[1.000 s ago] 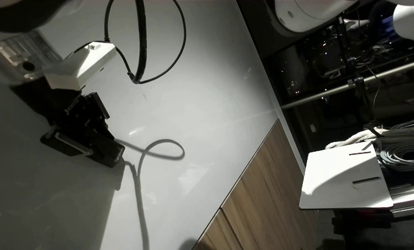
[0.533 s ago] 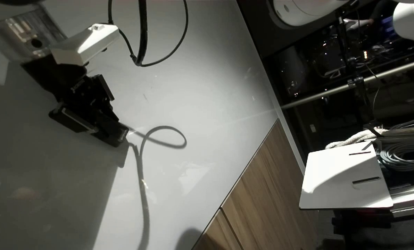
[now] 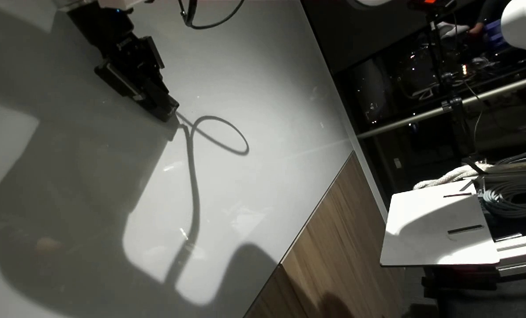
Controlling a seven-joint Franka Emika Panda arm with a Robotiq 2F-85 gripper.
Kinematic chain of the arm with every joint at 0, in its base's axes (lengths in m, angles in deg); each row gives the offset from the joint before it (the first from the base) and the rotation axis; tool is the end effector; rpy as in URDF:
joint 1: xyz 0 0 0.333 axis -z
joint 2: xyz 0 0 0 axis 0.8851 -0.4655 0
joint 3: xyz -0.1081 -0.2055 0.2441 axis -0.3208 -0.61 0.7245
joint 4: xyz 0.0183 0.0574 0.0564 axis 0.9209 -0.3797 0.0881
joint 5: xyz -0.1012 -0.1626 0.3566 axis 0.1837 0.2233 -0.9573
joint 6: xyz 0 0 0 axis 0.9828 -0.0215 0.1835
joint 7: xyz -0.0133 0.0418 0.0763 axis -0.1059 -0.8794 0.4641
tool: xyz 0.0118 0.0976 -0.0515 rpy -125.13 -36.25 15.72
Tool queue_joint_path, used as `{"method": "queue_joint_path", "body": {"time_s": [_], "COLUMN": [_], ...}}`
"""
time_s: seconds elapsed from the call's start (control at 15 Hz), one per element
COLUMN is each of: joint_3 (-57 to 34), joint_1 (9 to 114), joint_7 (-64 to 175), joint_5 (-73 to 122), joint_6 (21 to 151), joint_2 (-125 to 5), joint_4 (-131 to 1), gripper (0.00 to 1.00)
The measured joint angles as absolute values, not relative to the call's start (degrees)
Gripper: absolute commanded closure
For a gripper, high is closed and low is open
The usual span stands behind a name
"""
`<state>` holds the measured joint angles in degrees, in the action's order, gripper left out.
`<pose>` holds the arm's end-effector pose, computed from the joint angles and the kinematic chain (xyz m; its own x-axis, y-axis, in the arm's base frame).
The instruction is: Erase the drawings on the whiteboard
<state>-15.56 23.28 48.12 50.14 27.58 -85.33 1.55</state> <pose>0.6174 0.3649 0.6834 0.9145 0.2738 0.2979 0.1093 -0.8760 0.4697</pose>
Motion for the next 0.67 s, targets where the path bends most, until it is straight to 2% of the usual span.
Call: {"method": "queue_joint_path", "body": {"time_s": [0.67], "joint_3": [-14.12], "joint_1": [33.95], "joint_7": [49.73], "joint_5": [43.89], "joint_6": [21.86], "joint_2": [-79.04], "joint_4": [1.52], "gripper": [0.71]}}
